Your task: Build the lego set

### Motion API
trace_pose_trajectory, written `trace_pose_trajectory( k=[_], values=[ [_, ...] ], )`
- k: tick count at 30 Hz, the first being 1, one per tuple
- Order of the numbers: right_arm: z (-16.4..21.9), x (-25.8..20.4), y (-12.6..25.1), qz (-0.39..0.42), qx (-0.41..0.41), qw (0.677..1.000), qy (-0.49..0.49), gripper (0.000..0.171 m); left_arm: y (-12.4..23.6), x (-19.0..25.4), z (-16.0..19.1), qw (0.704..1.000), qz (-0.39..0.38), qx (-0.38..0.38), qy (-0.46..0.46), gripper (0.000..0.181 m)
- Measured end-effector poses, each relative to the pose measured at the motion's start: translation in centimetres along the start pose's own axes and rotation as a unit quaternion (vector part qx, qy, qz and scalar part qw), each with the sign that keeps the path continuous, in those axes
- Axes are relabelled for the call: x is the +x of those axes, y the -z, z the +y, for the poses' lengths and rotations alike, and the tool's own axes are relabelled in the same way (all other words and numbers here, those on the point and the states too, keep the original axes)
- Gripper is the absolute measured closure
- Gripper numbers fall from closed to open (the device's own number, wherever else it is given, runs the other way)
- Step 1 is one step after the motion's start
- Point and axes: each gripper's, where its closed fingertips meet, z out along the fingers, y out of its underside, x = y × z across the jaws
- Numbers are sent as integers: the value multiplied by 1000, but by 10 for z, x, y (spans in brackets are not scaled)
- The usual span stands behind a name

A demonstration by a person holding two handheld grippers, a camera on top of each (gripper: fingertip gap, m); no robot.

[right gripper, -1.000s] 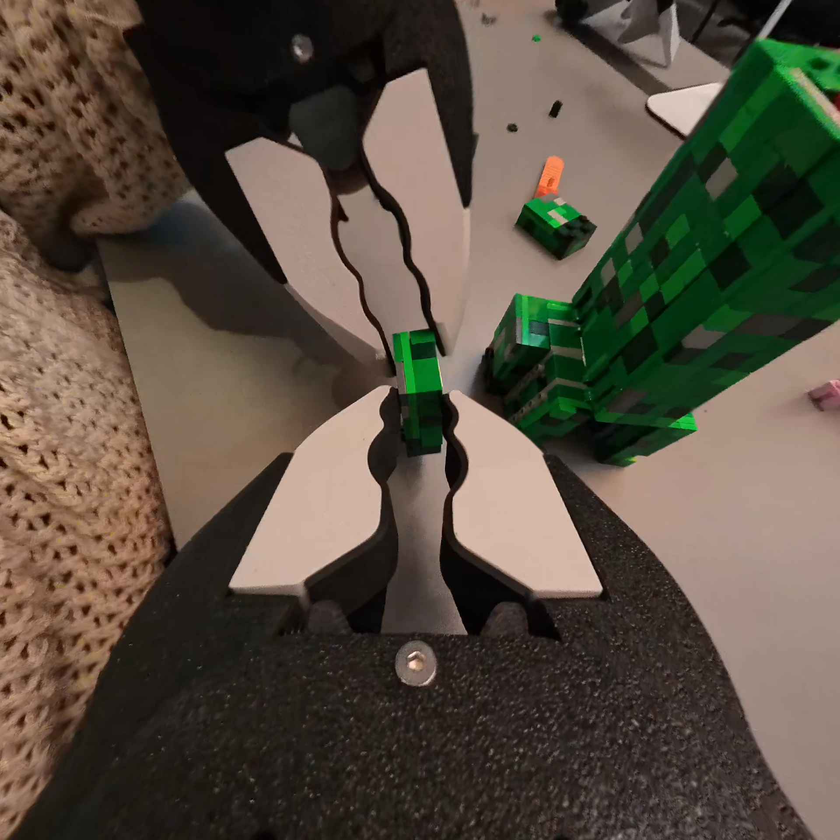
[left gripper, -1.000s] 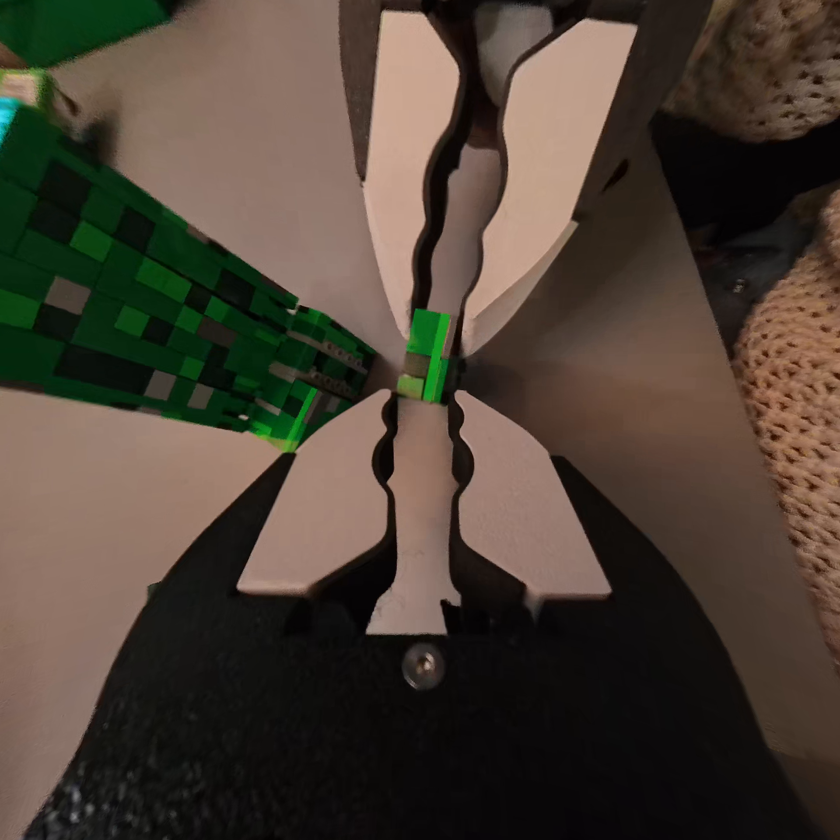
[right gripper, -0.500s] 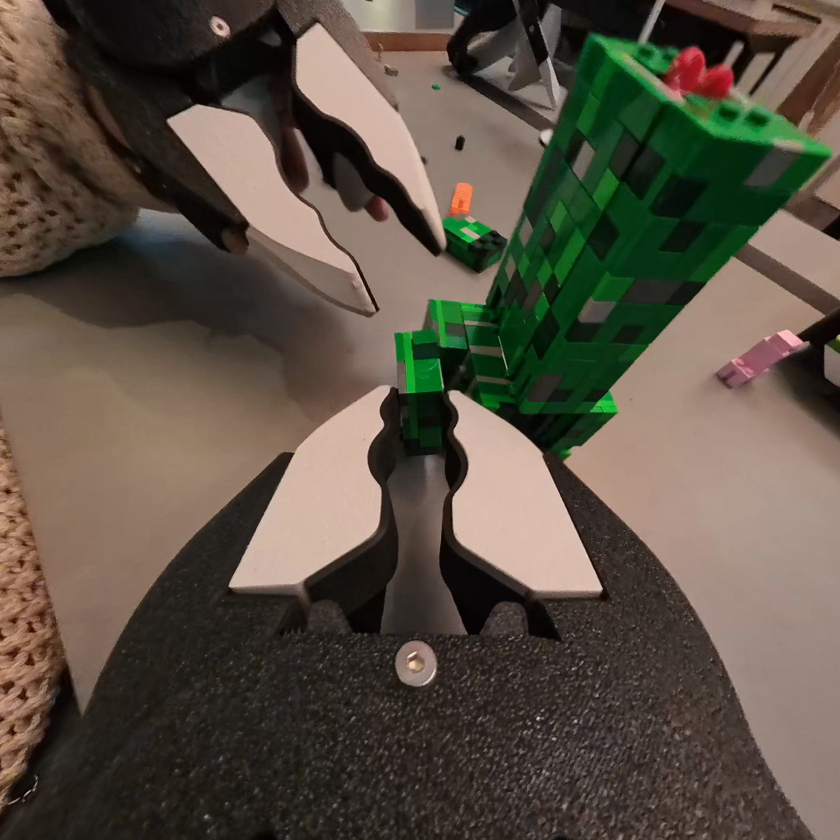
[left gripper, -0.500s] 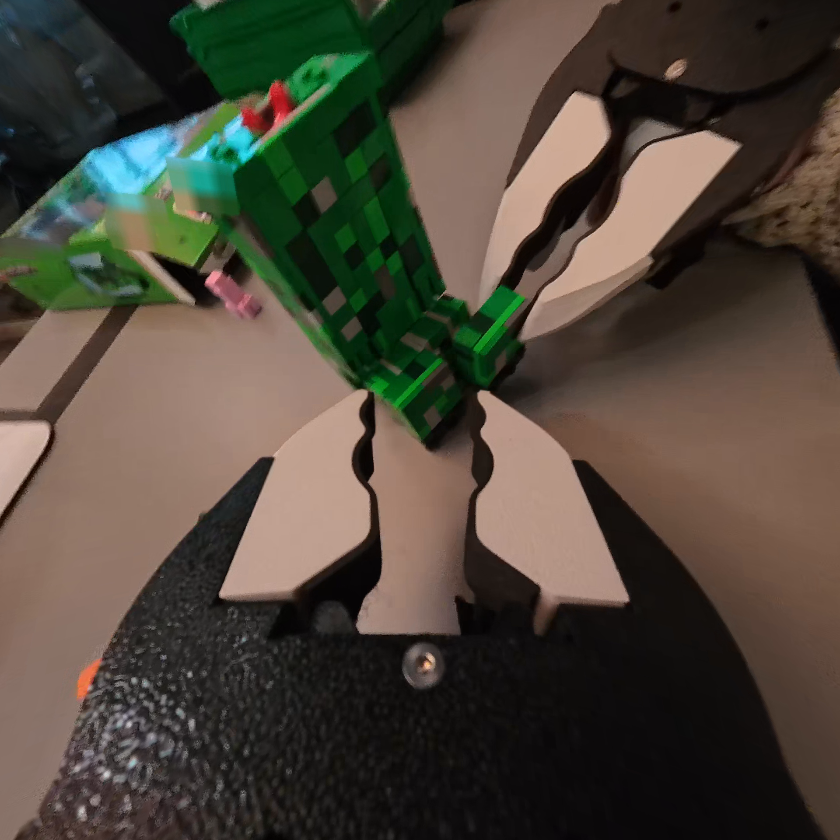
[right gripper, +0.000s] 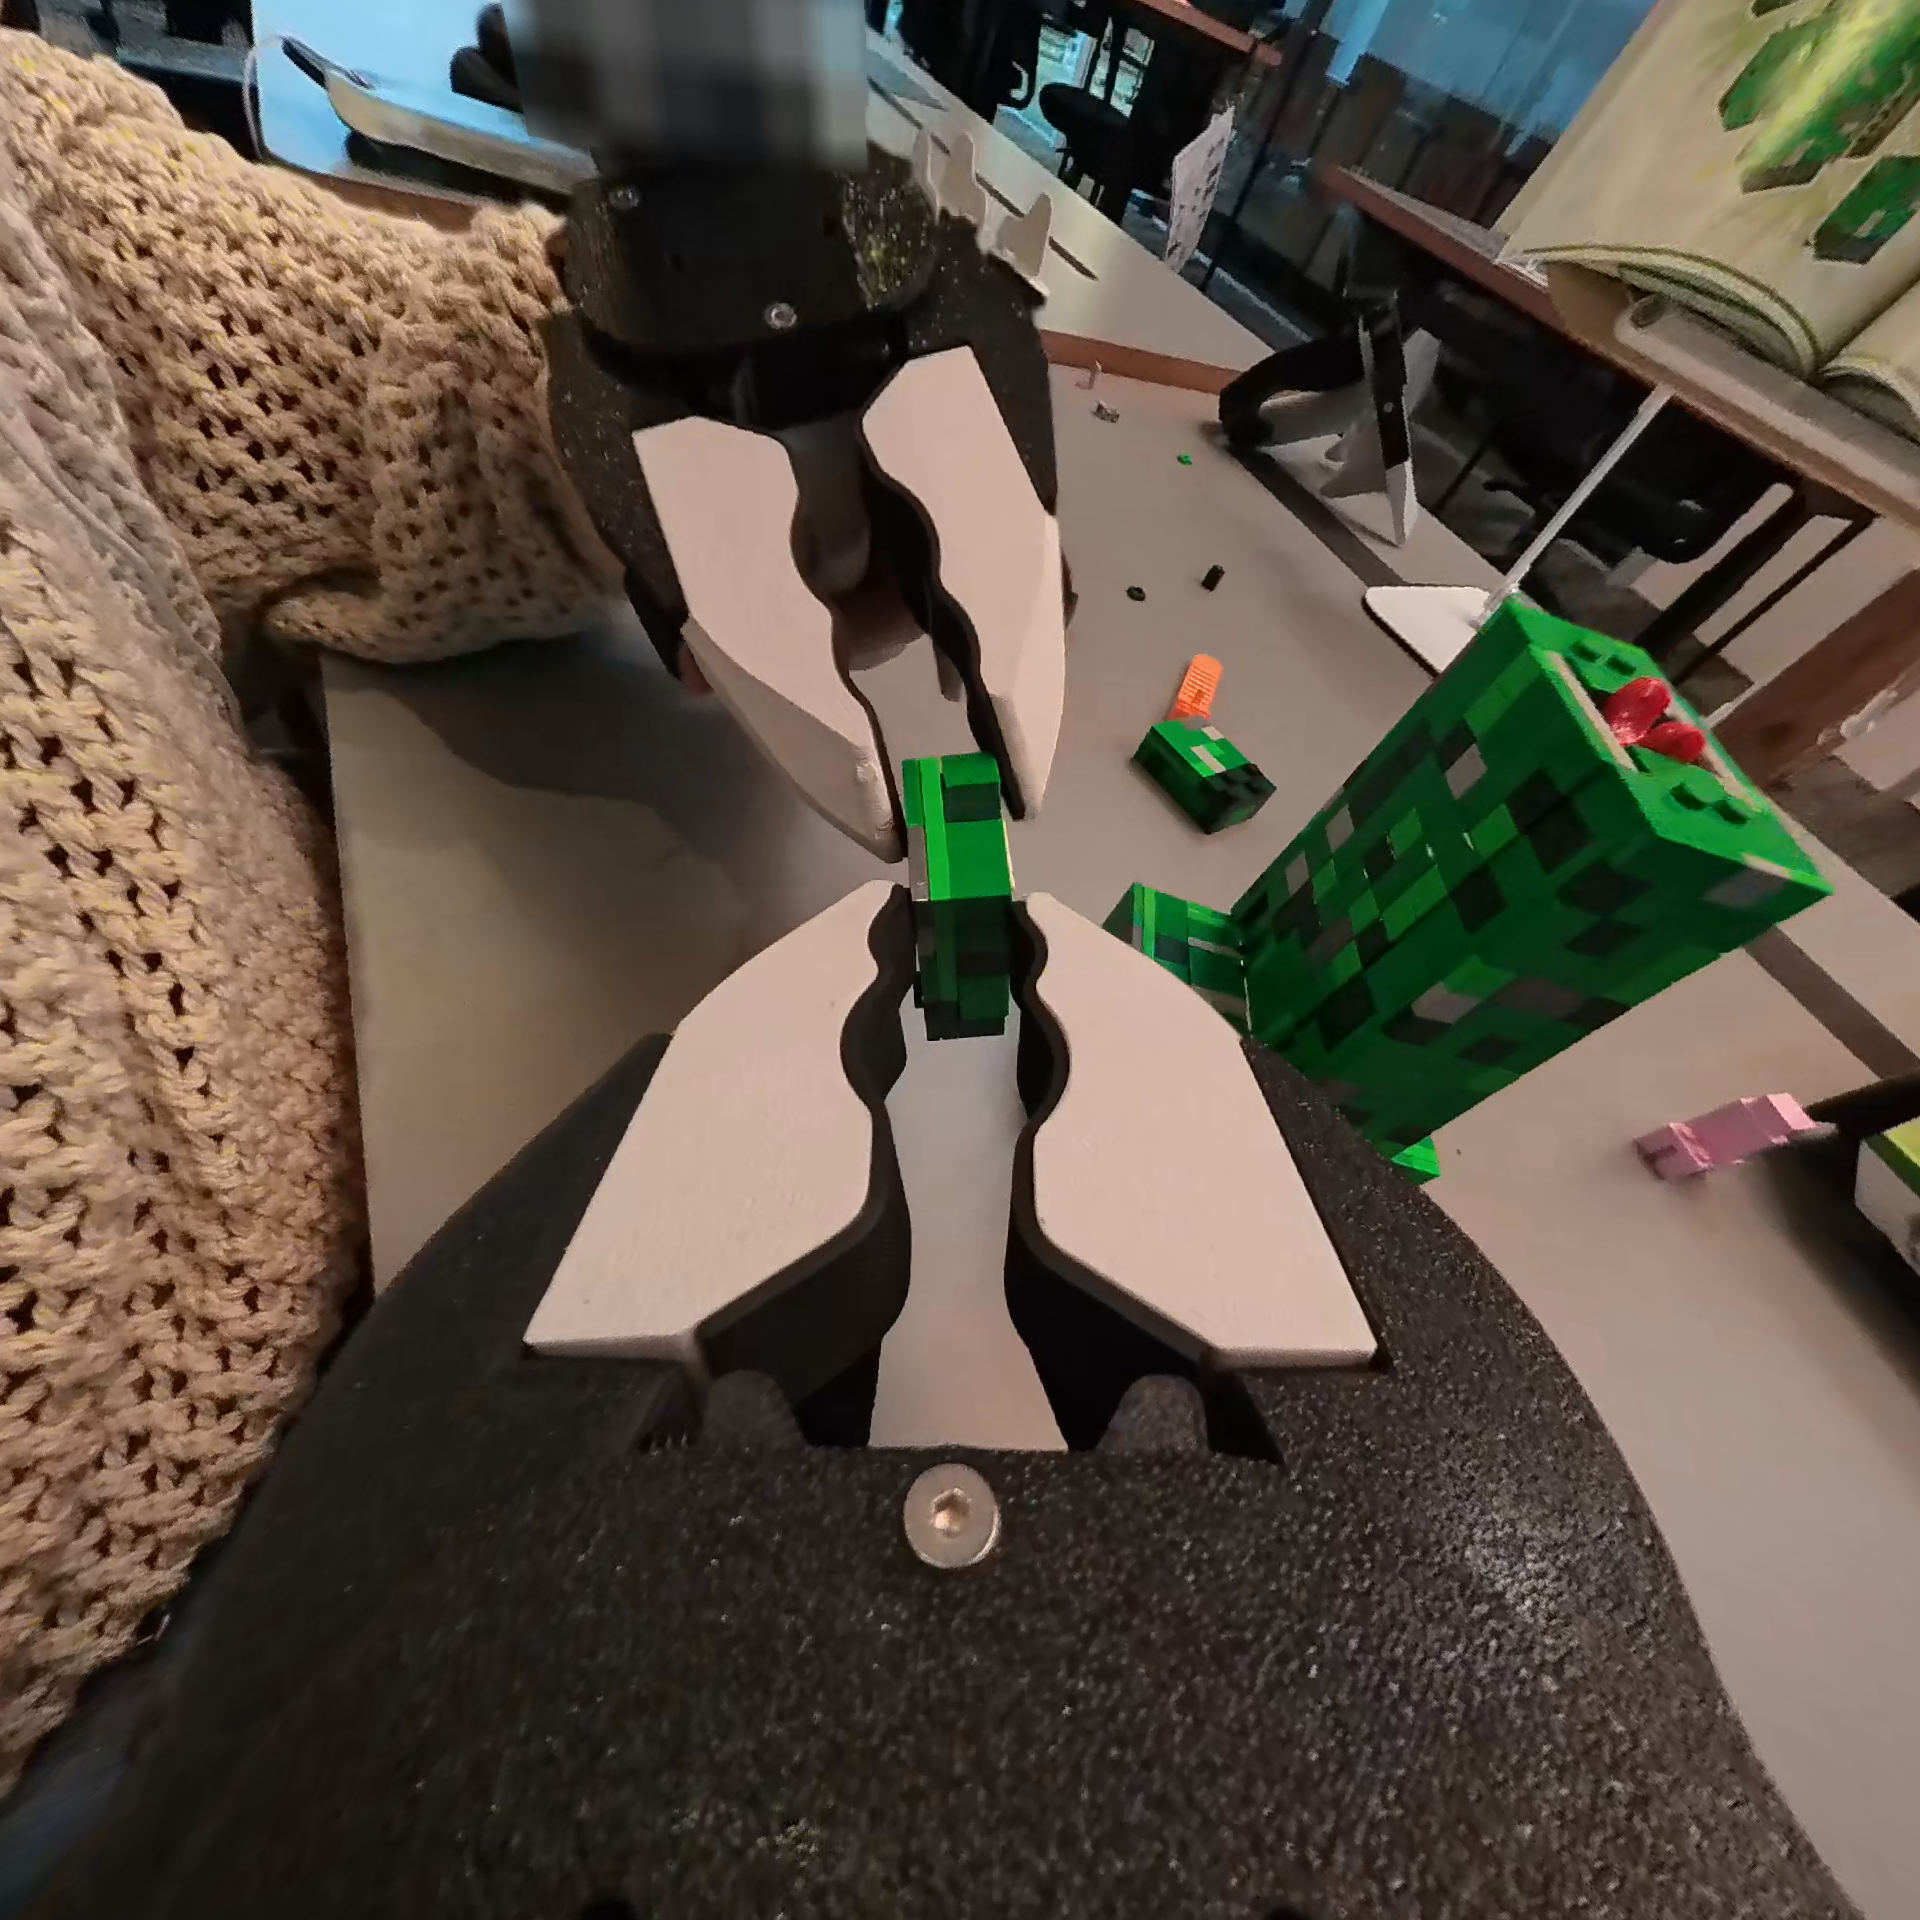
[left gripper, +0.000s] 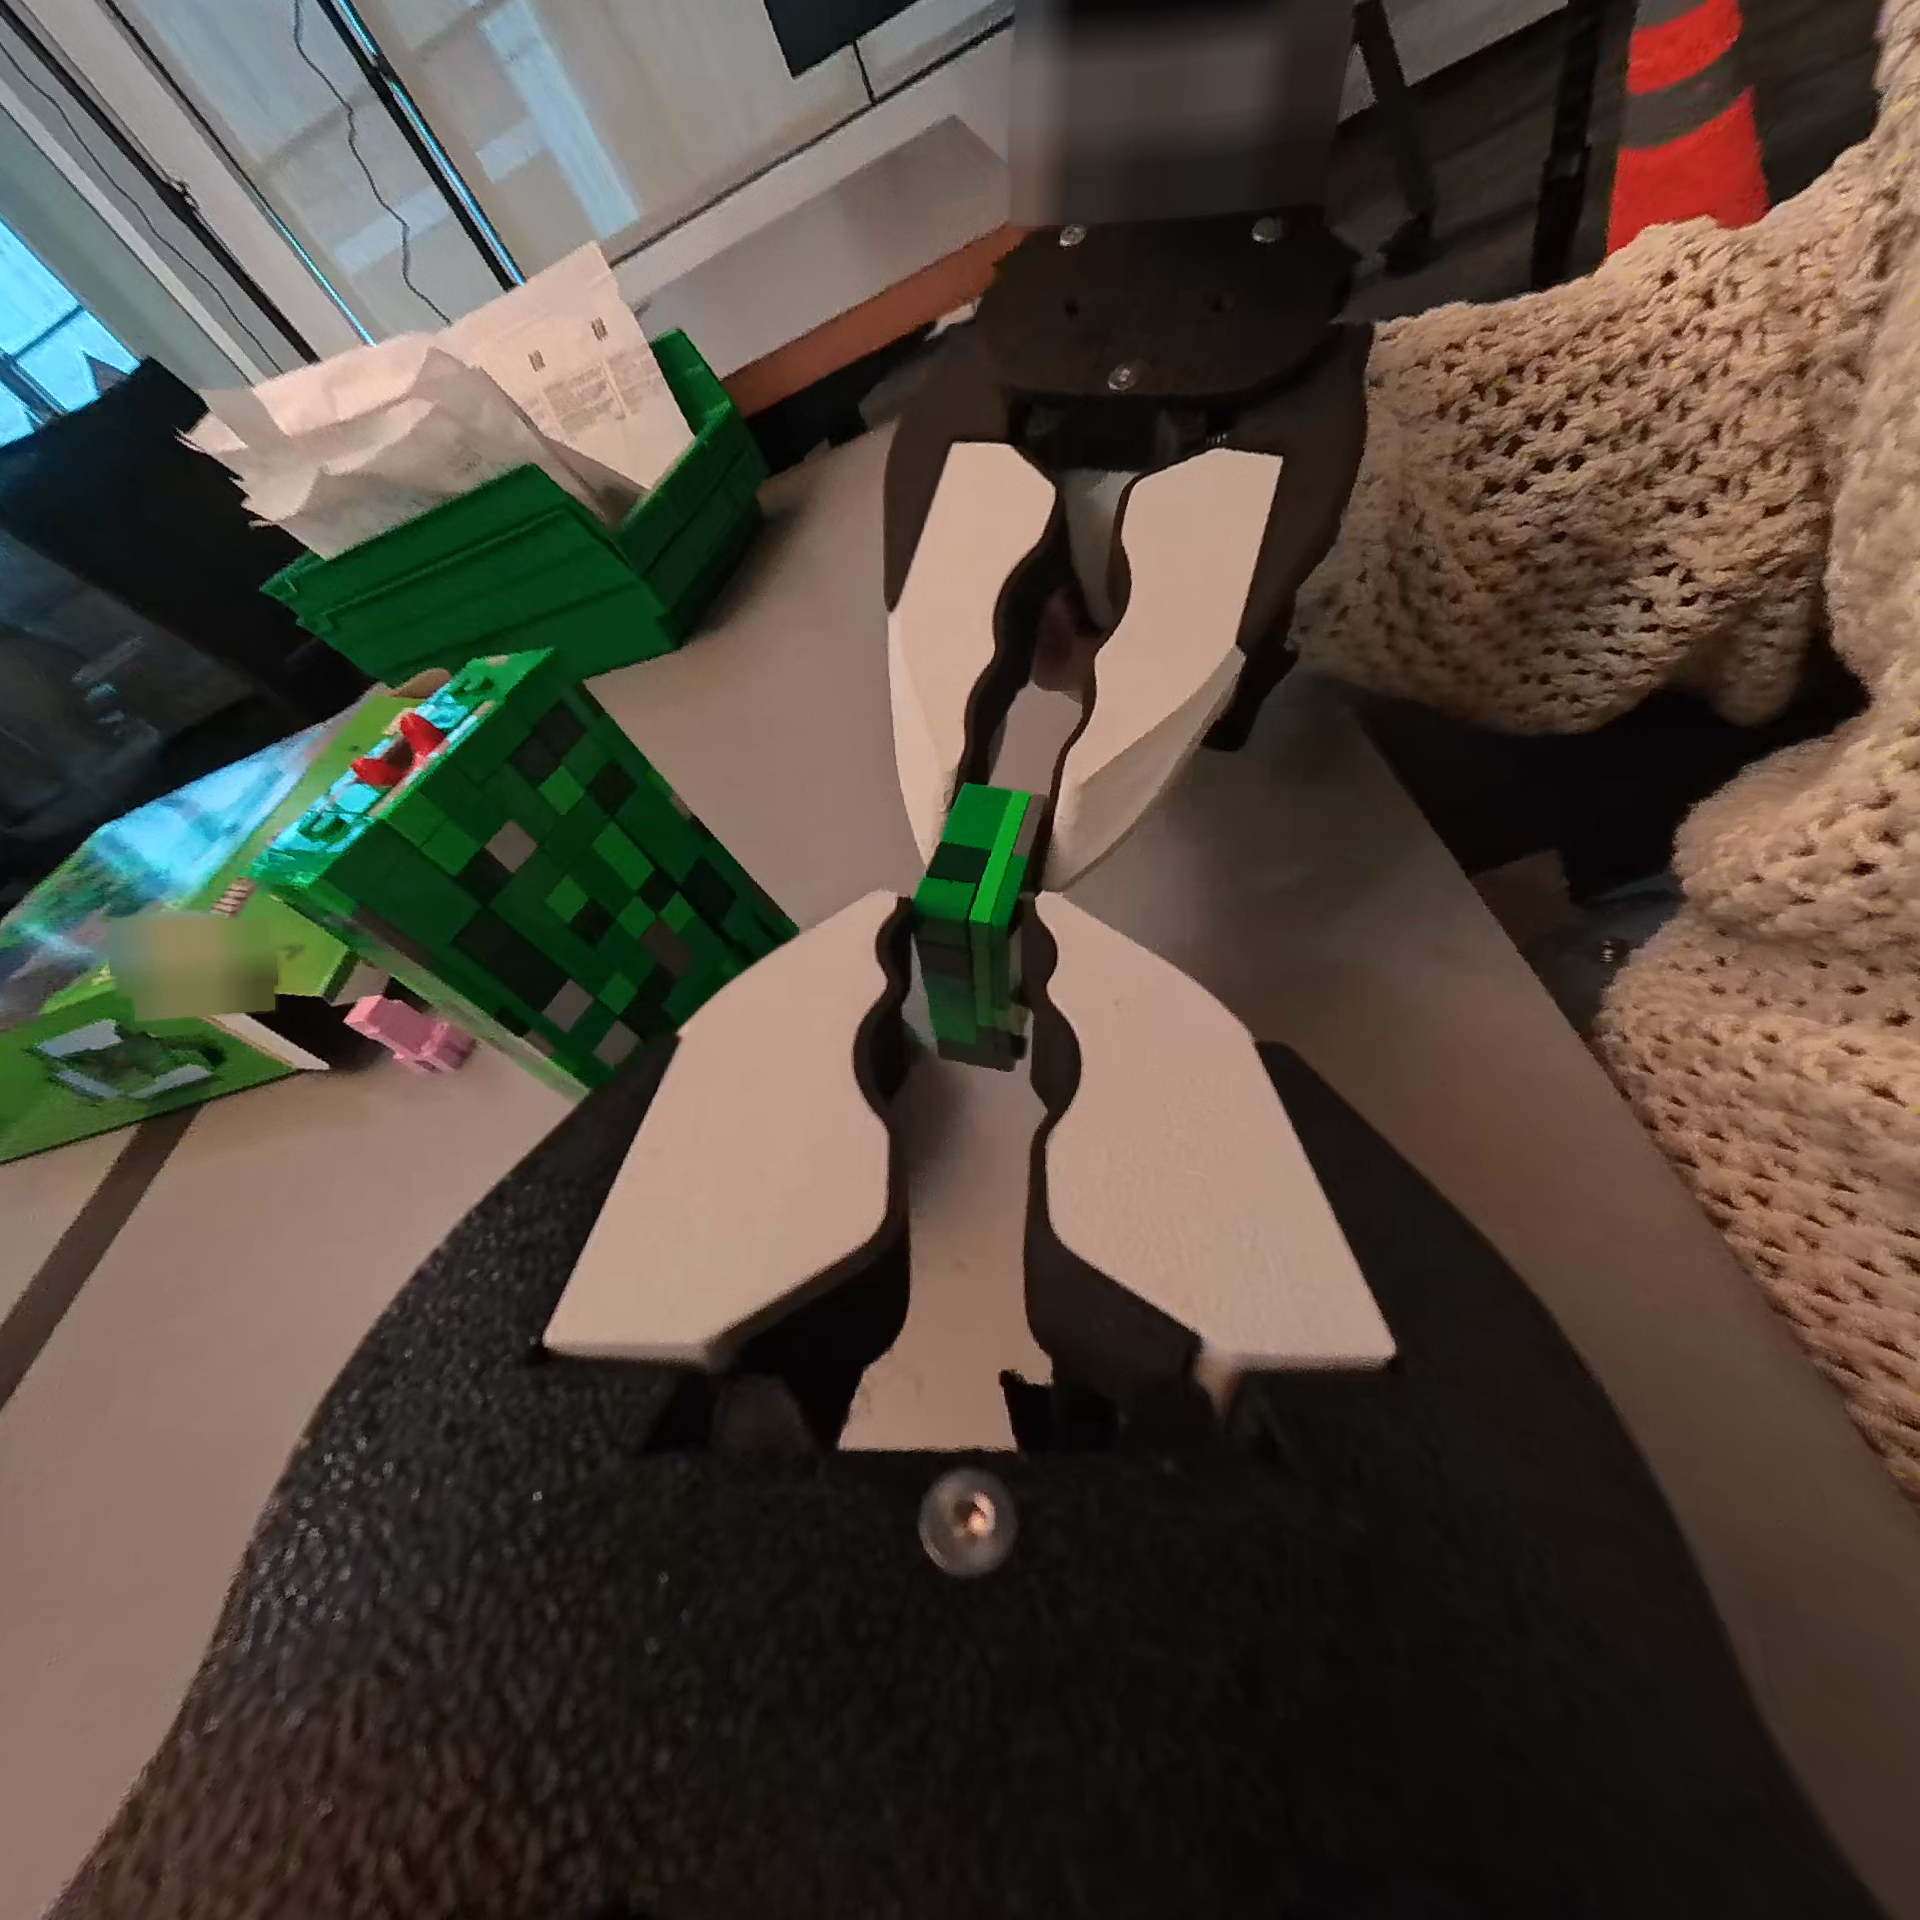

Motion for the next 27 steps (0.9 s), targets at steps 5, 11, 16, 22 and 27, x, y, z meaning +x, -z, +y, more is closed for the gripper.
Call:
trace_pose_trajectory(
  k=[5, 11, 16, 22, 27],
  values=[
    [-5, -1, 1, -7, 5, 1000, -2, 154, 3, 0, -6, 1000, -12, 12, -25, 162],
    [-6, -8, 1, -36, -12, 999, -7, 154, 7, 8, -7, 999, 26, 25, -12, 165],
    [3, -8, -4, -35, -55, 998, 8, 154, 4, 8, 1, 999, 37, -4, -13, 165],
    [16, 3, -12, -3, -78, 997, -13, 154, 1, -8, 16, 999, -31, -32, -8, 152],
    [28, 14, -15, 34, -91, 995, -33, 154, 13, -25, 28, 994, -91, -42, 44, 145]
  ],
)
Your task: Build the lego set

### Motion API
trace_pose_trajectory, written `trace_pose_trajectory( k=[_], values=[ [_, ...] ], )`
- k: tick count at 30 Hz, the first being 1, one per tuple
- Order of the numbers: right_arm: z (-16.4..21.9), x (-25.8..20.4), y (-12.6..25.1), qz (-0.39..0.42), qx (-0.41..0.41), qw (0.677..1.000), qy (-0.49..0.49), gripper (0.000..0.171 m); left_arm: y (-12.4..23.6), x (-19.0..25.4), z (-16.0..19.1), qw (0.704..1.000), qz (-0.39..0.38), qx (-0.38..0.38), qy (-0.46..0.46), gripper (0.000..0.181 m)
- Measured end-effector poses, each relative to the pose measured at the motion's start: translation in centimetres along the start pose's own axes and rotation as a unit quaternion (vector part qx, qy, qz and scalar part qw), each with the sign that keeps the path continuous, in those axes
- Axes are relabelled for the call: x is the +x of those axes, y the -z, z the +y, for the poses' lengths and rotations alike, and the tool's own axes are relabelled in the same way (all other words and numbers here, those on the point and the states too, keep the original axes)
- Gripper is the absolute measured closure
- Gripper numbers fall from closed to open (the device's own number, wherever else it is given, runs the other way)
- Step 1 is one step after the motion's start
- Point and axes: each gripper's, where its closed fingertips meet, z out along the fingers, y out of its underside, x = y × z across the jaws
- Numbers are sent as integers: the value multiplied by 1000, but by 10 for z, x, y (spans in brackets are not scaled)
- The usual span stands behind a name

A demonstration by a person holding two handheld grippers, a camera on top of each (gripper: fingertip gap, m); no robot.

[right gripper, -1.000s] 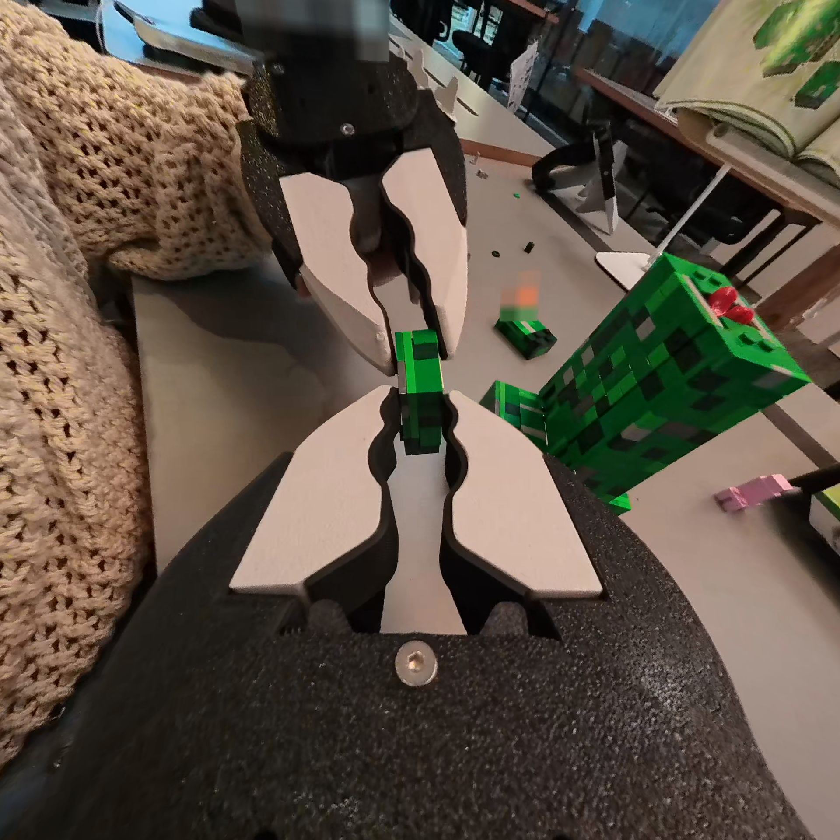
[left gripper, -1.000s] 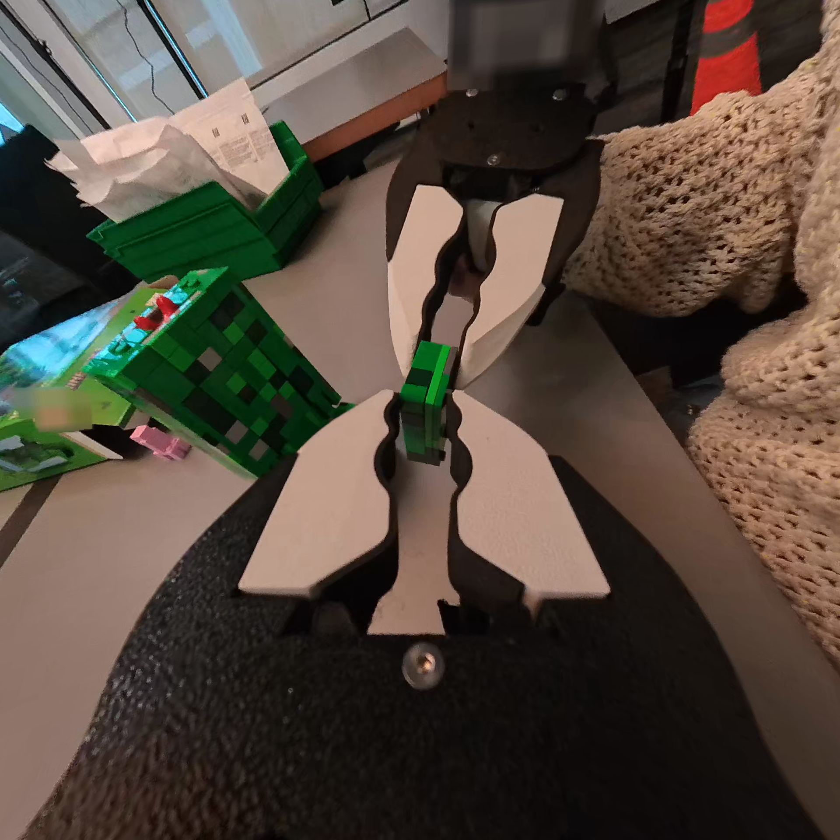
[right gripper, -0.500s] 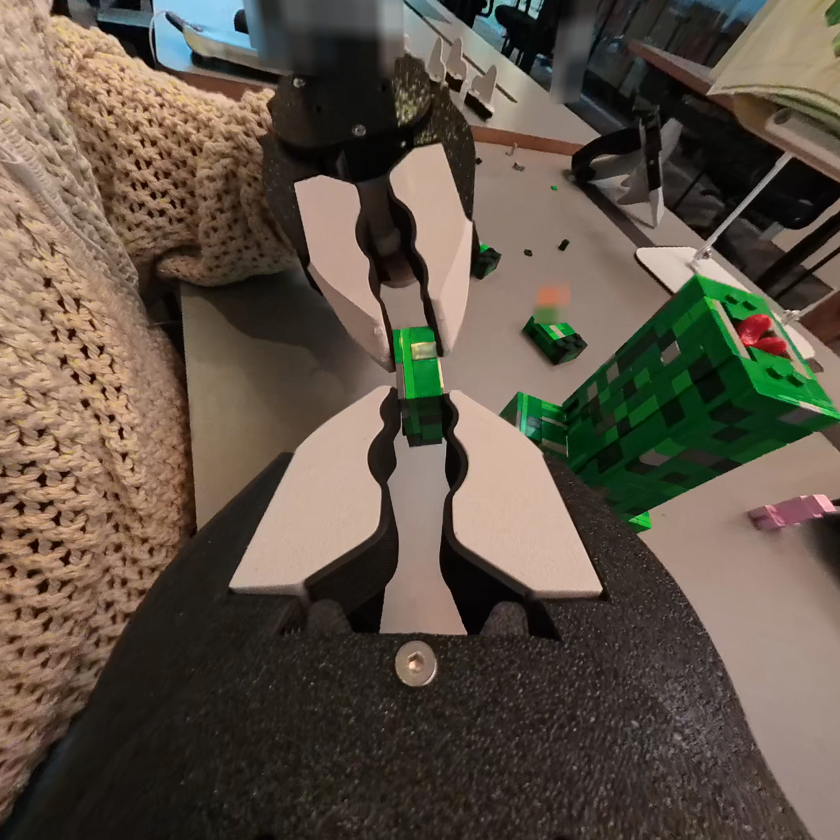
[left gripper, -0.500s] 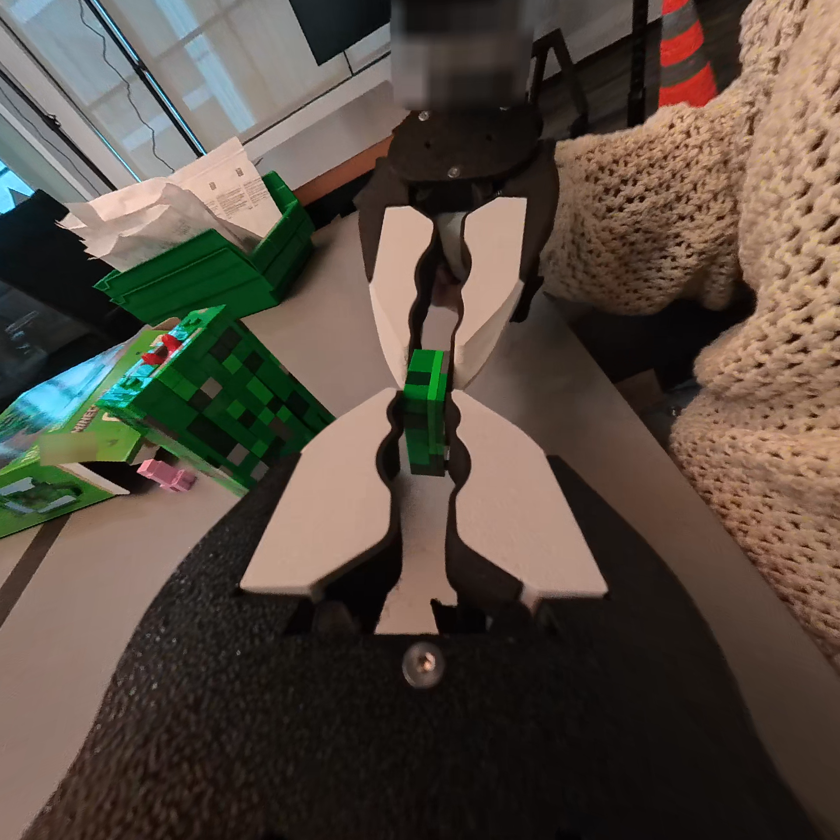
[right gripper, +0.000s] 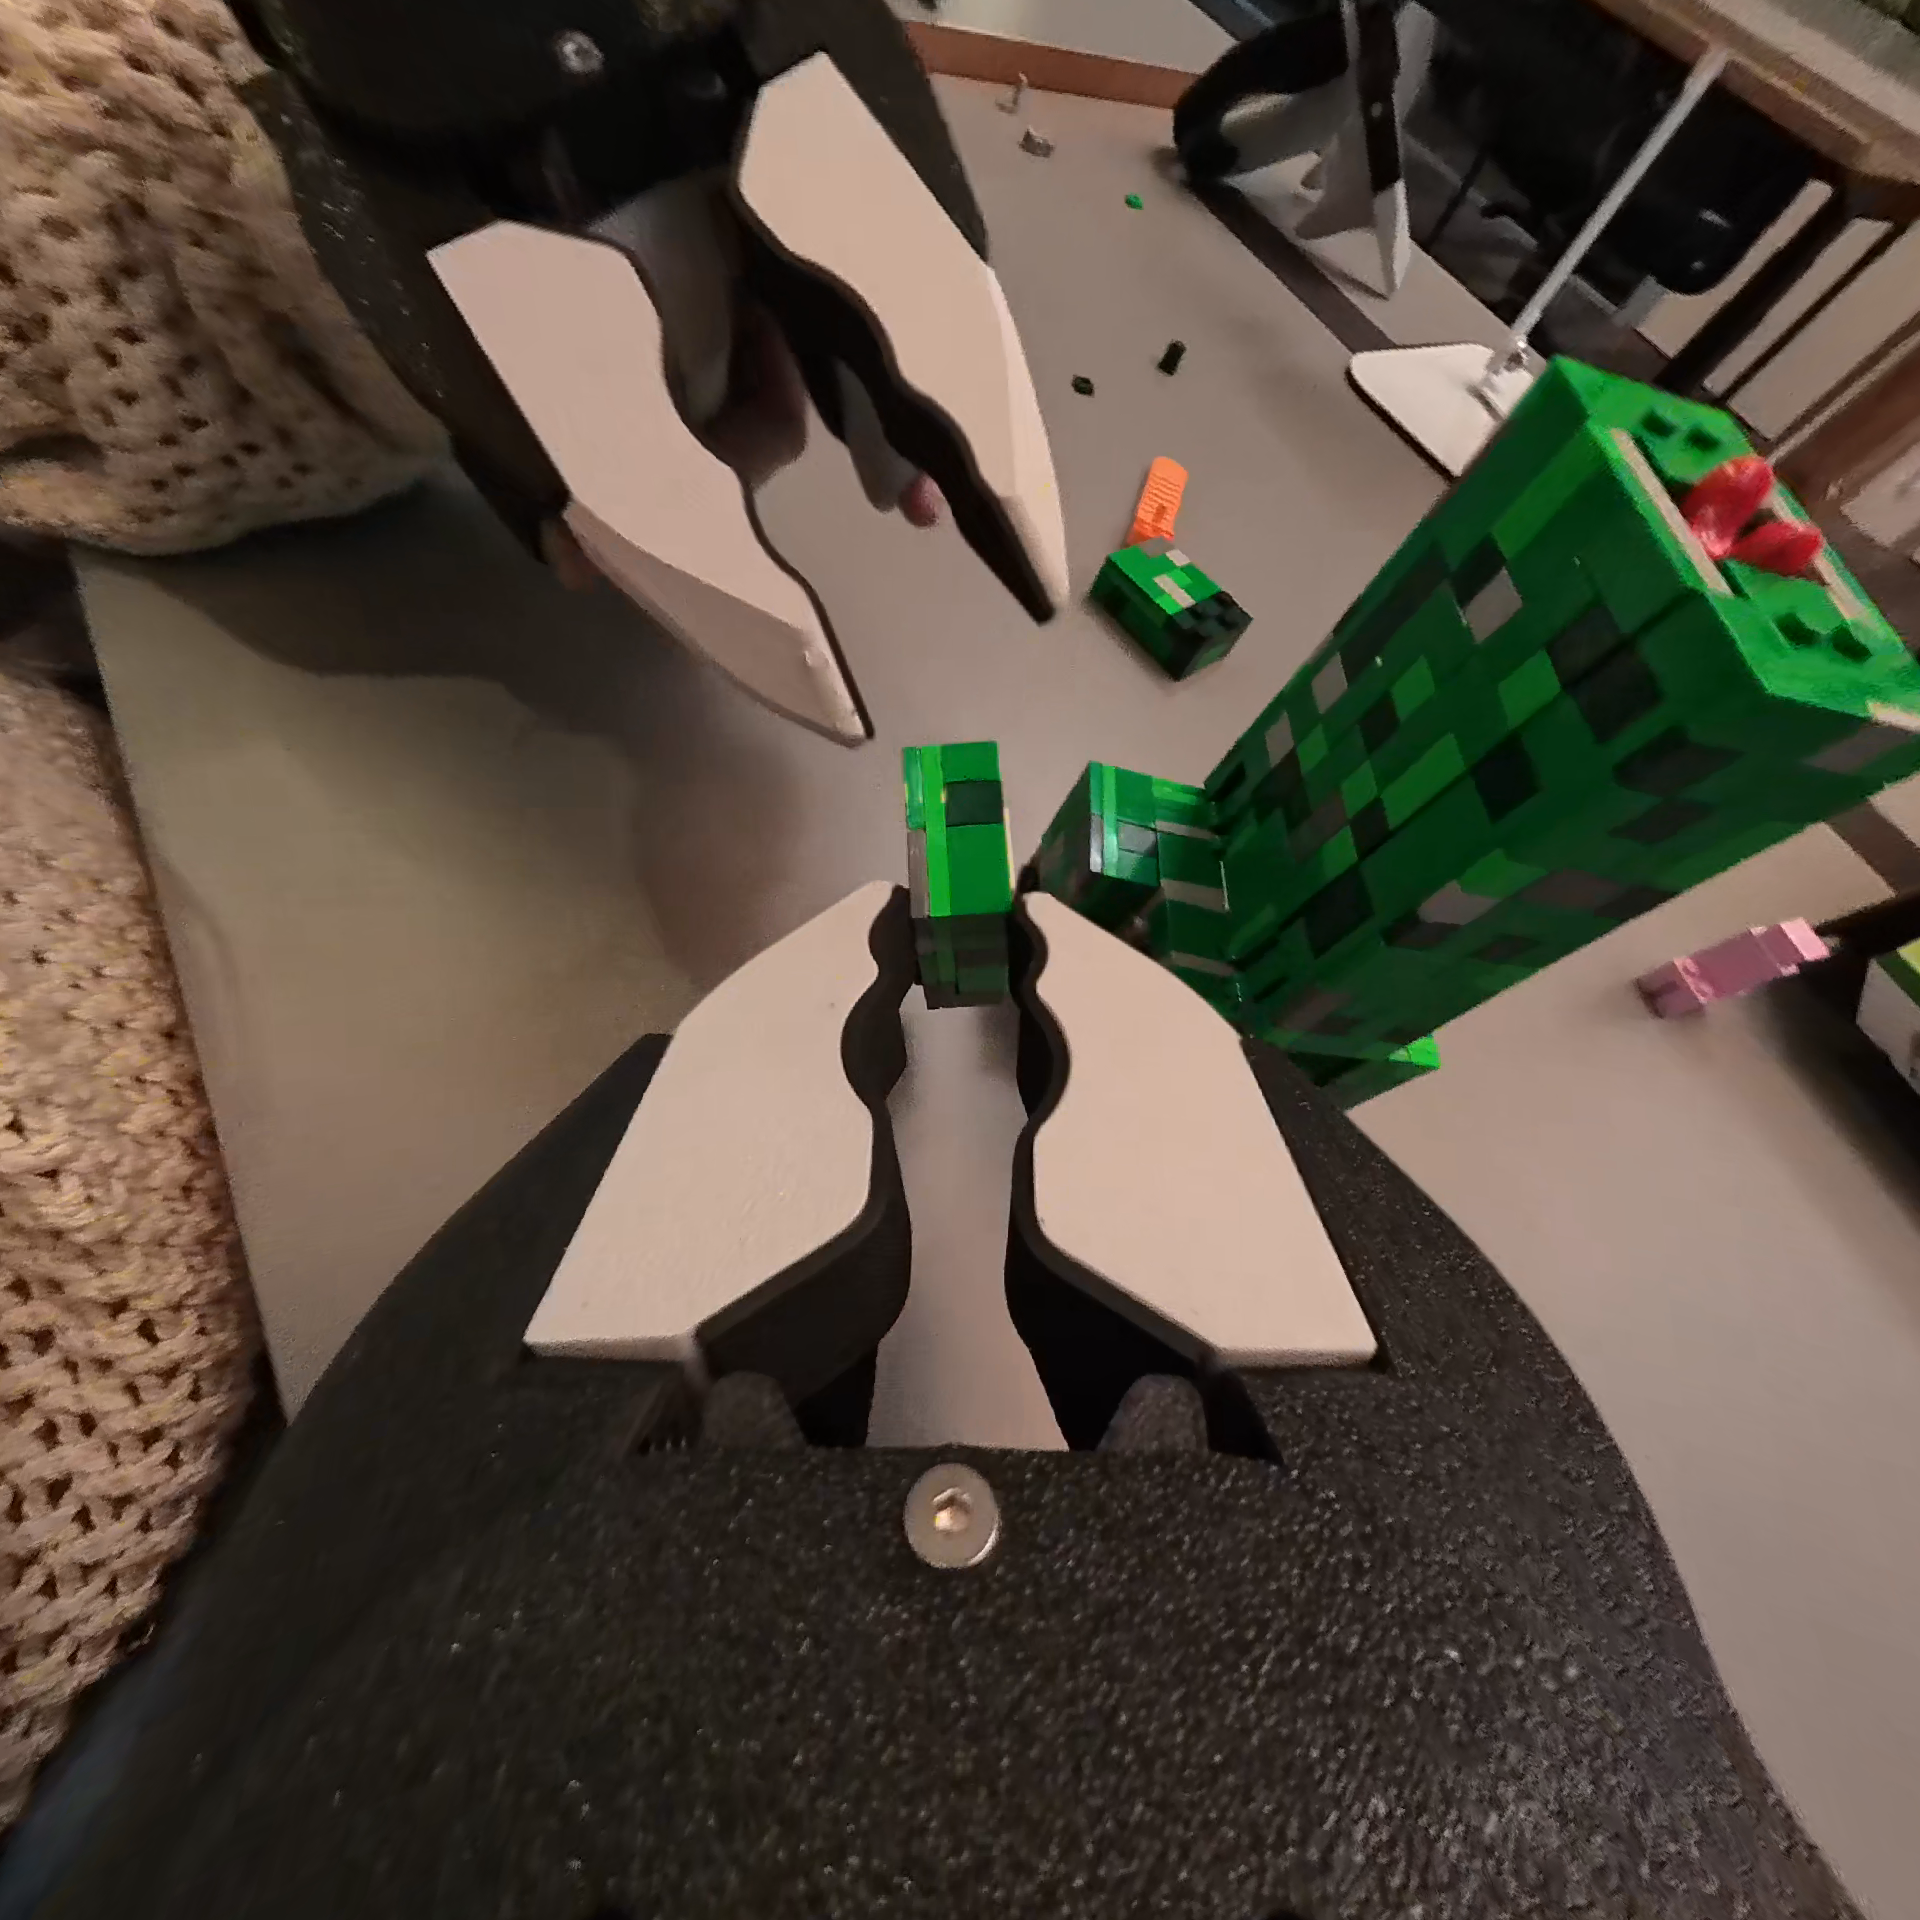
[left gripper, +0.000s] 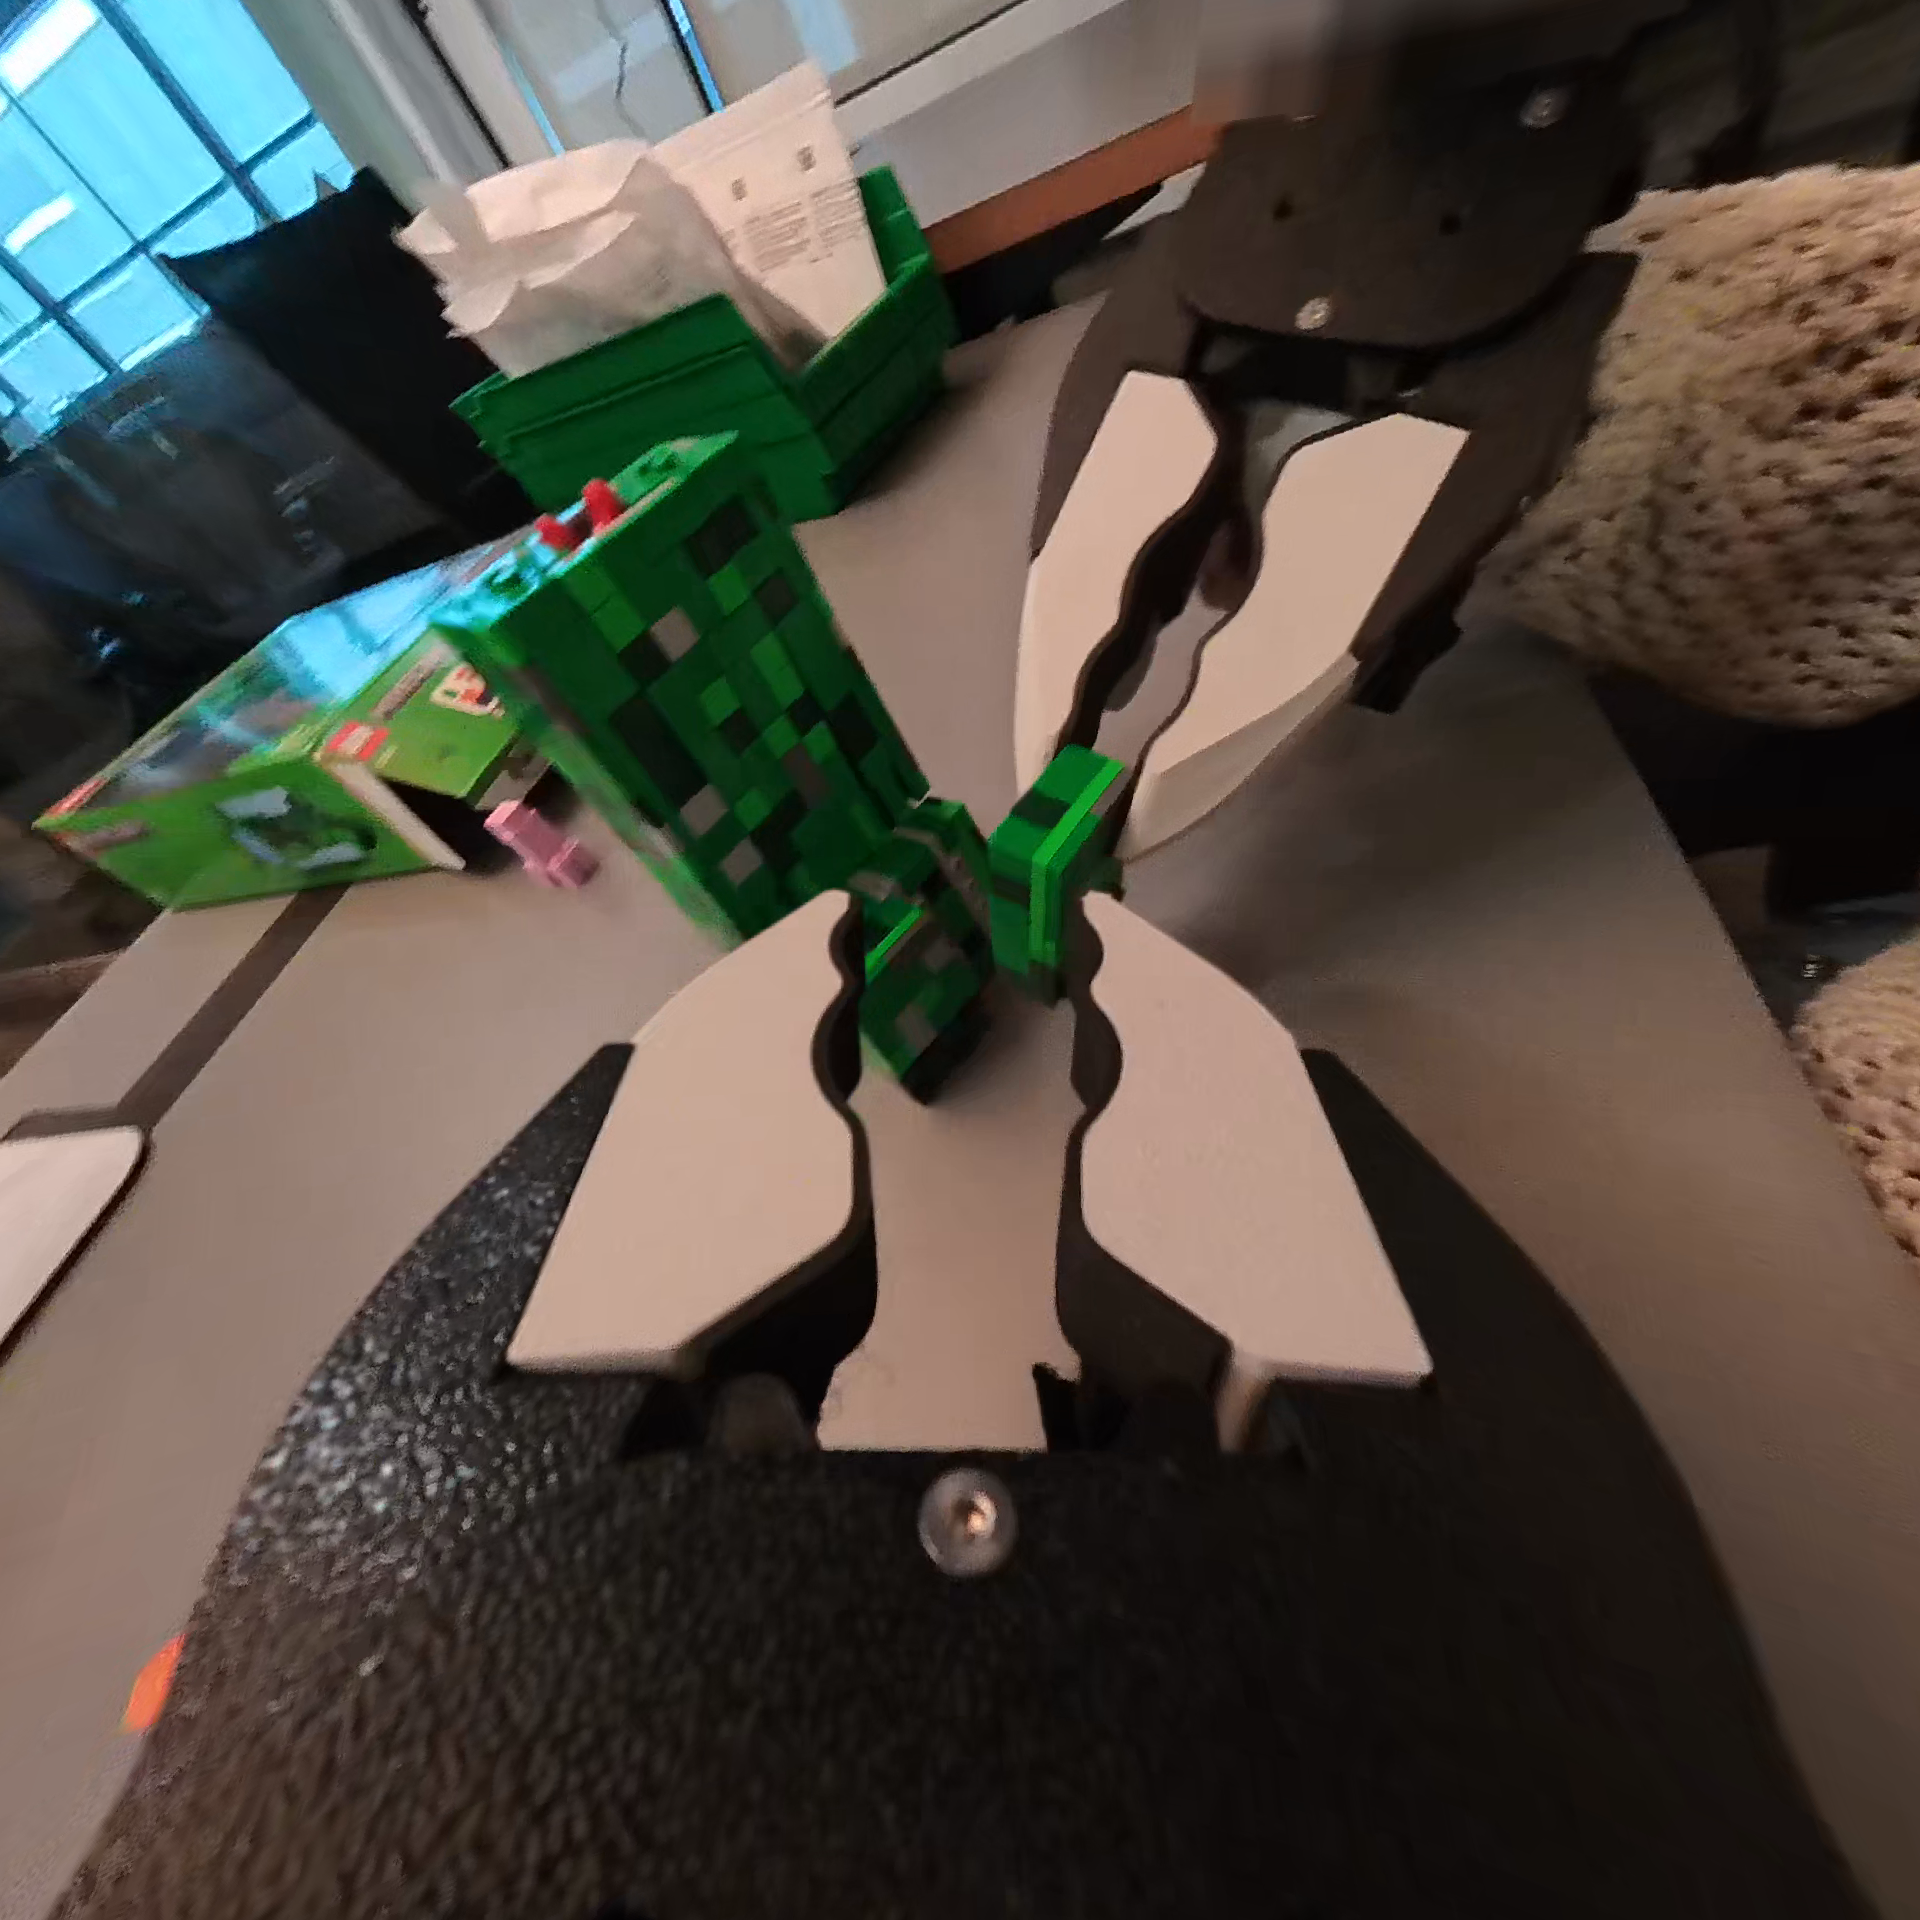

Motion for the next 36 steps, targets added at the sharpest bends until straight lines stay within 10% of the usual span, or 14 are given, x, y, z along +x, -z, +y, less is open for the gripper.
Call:
trace_pose_trajectory(
  k=[36],
  values=[
    [33, 17, -16, 59, -70, 992, -91, 154, -48, -15, 54, 985, 25, -126, 118, 124]
  ],
)
